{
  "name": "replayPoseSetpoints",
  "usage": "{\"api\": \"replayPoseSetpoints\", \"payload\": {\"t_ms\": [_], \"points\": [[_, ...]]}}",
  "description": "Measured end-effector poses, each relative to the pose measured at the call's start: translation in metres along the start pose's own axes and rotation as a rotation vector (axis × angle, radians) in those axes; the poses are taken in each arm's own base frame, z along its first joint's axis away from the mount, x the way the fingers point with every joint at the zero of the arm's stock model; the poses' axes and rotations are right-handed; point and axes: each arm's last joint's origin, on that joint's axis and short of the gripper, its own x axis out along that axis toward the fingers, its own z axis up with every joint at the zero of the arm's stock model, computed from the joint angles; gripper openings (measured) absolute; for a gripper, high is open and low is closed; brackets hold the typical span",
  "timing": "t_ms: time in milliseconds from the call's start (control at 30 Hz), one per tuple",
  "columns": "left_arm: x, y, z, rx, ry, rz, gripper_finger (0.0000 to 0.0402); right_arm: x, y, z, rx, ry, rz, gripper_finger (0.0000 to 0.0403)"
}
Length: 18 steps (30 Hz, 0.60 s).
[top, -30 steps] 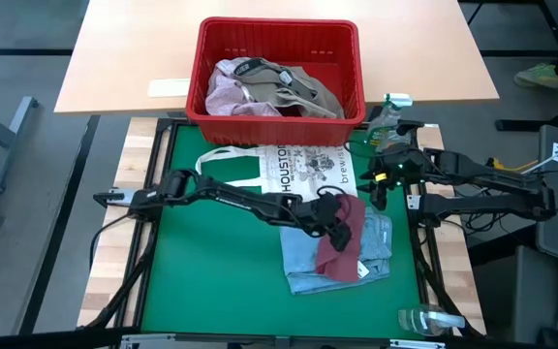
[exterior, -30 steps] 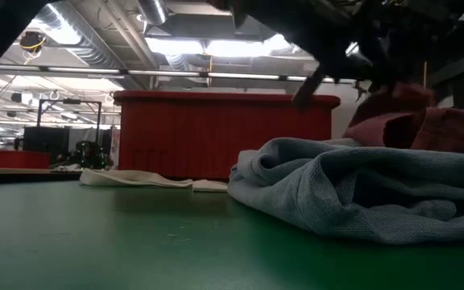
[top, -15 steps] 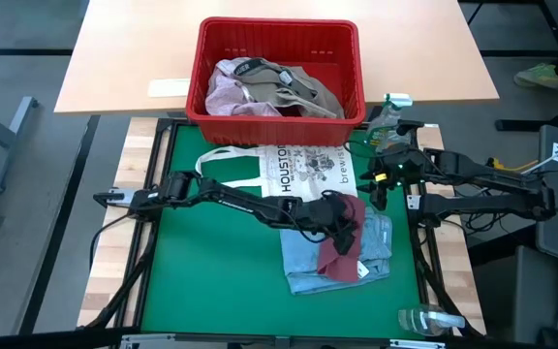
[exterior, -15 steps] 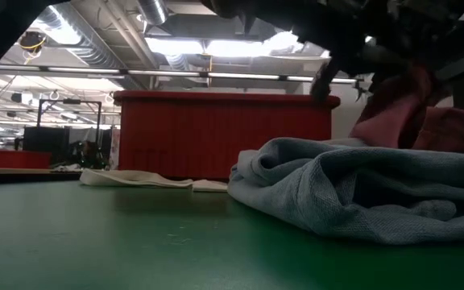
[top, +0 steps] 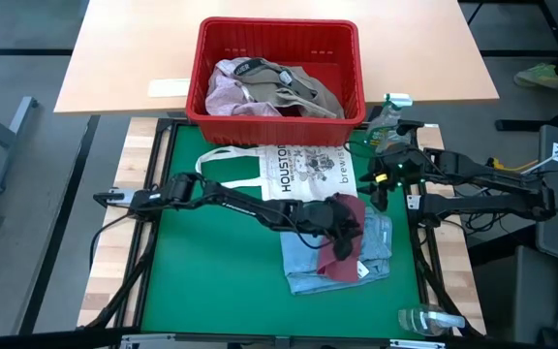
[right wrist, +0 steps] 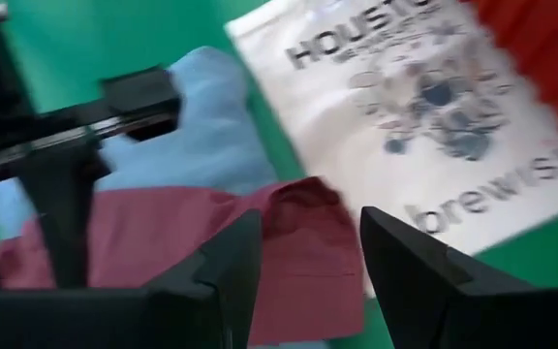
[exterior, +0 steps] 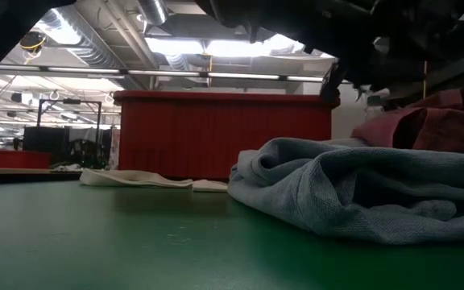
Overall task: Fold Laundry from Bin
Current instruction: Fold the red underwear from the red laundry basket
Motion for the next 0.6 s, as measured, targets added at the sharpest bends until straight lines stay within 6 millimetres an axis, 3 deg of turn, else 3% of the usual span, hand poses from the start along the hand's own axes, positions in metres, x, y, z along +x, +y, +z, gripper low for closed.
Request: {"api": "replayPoseSetpoints", "payload": {"t_ms": [233, 467, 600], "points": [[-0.009, -0.001, 0.012, 0.131, 0.057, -0.113, 0.0116, 0.0, 0.011, -0.001, 0.021, 0.04, 0.277, 0.0179], [-0.012, -0.001, 0.002, 0.139, 0.218, -0.178, 0.0115, 0.014, 0.036, -0.013, -0.033, 0.073, 0.358, 0.0179], [-0.015, 0.003, -0.011, 0.143, 0.353, -0.144, 0.0115, 0.023, 0.05, -0.024, -0.113, 0.109, 0.306, 0.0179]]}}
